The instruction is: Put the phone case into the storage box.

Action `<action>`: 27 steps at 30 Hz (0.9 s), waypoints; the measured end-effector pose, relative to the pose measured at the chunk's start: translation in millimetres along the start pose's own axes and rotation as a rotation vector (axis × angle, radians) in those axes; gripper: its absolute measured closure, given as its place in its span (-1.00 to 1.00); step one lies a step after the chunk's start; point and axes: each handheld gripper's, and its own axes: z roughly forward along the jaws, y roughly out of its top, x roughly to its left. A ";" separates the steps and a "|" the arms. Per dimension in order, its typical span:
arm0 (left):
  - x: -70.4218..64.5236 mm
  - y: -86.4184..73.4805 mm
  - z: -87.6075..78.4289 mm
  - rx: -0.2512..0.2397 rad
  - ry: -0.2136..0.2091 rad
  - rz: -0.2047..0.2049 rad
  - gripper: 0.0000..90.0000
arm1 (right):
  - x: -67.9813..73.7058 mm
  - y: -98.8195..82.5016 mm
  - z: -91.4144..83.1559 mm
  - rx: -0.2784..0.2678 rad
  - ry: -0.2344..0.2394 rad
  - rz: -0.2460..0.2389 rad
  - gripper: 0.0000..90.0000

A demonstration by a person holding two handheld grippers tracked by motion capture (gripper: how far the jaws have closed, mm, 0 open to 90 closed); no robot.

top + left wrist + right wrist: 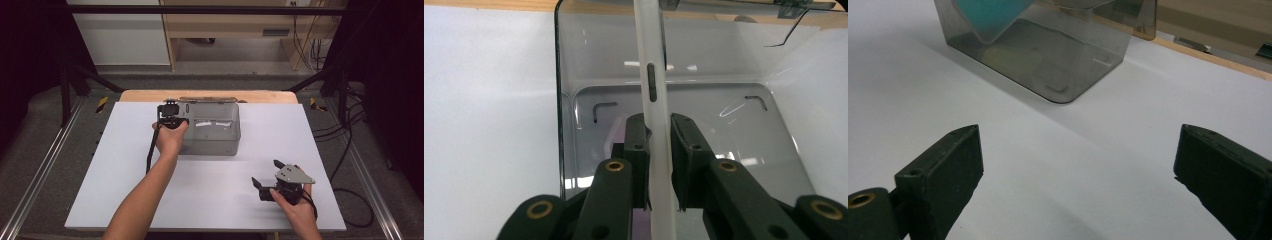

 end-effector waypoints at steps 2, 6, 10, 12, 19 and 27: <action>-1.5 -0.5 -0.1 -0.006 -0.013 -0.015 0.76 | 0.2 0.1 0.0 -0.001 0.000 0.000 -0.87; -4.0 -1.1 -0.6 -0.008 -0.019 -0.010 0.78 | 0.3 0.1 0.1 -0.001 -0.001 -0.001 -0.87; -6.9 -2.0 -0.9 -0.004 -0.024 -0.006 0.79 | 0.2 0.1 -0.1 -0.001 0.000 0.000 -0.86; -7.1 -2.7 -1.0 -0.005 -0.031 -0.012 0.79 | 0.2 0.0 0.0 -0.001 -0.001 -0.001 -0.87; -6.7 -3.4 -0.8 -0.002 -0.055 -0.049 0.79 | 0.6 0.1 0.3 0.000 0.001 -0.002 -0.86; -1.8 -2.9 0.3 0.016 0.015 -0.013 0.73 | 0.8 -0.4 1.1 0.007 0.004 0.000 -0.86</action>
